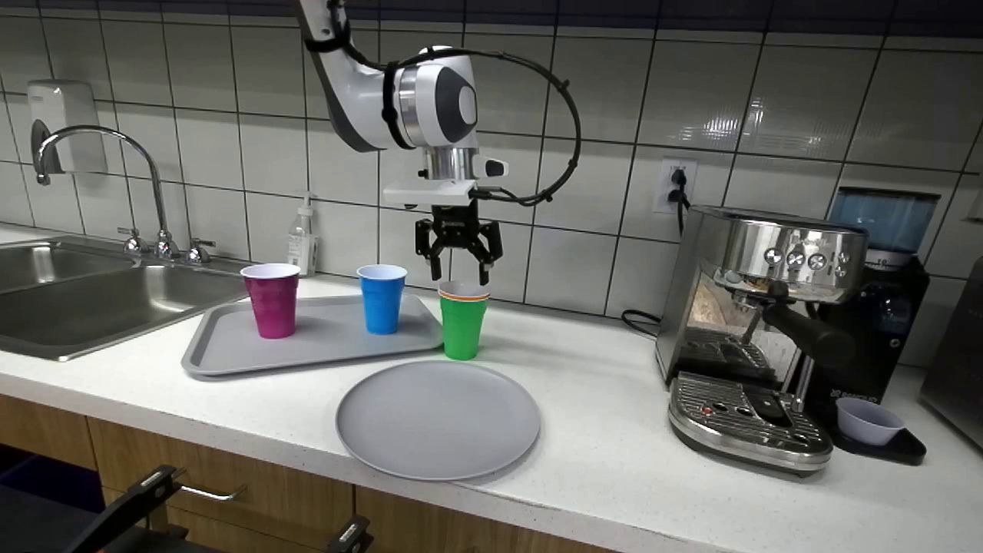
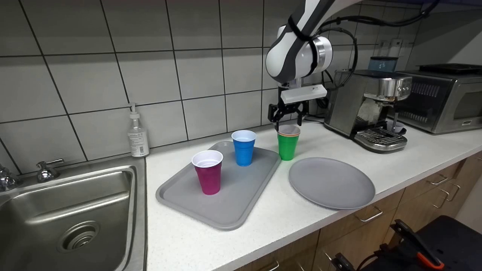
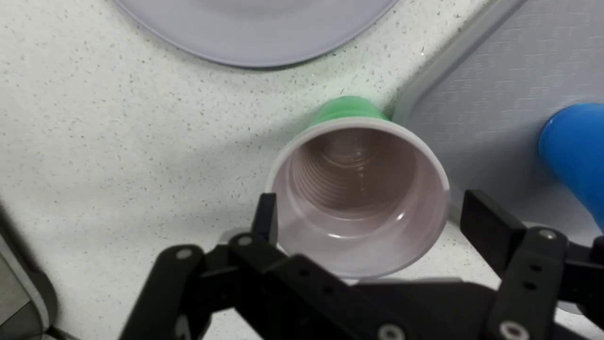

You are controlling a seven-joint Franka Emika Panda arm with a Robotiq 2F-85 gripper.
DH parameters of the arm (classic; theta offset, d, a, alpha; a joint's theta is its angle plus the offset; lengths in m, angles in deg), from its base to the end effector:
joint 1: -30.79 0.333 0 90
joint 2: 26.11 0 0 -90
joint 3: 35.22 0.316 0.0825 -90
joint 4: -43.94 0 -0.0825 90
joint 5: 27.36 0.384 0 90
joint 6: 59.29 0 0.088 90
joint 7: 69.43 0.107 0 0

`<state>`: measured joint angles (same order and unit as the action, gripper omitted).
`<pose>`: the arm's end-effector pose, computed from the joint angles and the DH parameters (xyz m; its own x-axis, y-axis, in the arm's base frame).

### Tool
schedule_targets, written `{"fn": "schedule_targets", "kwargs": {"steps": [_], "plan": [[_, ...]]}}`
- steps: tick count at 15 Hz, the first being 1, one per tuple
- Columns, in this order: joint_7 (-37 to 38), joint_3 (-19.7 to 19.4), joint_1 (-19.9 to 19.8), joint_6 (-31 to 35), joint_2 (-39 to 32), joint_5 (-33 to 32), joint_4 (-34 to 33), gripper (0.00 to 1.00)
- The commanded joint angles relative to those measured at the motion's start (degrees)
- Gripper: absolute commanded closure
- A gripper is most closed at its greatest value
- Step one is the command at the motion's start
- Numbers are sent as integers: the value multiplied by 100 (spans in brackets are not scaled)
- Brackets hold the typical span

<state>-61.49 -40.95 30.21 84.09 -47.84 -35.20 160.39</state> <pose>0.6052 -0.0641 0.2673 0.9869 -0.1269 0.1001 -0.1382 -0.9837 0.1150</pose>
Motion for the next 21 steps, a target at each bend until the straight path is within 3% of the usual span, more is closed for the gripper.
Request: {"fn": "schedule_targets", "kwargs": {"steps": [1,5,6,21], "plan": [[-258,66,-38,-90,399,41,218,0],[-383,117,-43,-90,653,67,389,0],[-184,57,-11,-11,330,-1,134,0],[-31,72,-4,62,409,114,272,0]]}}
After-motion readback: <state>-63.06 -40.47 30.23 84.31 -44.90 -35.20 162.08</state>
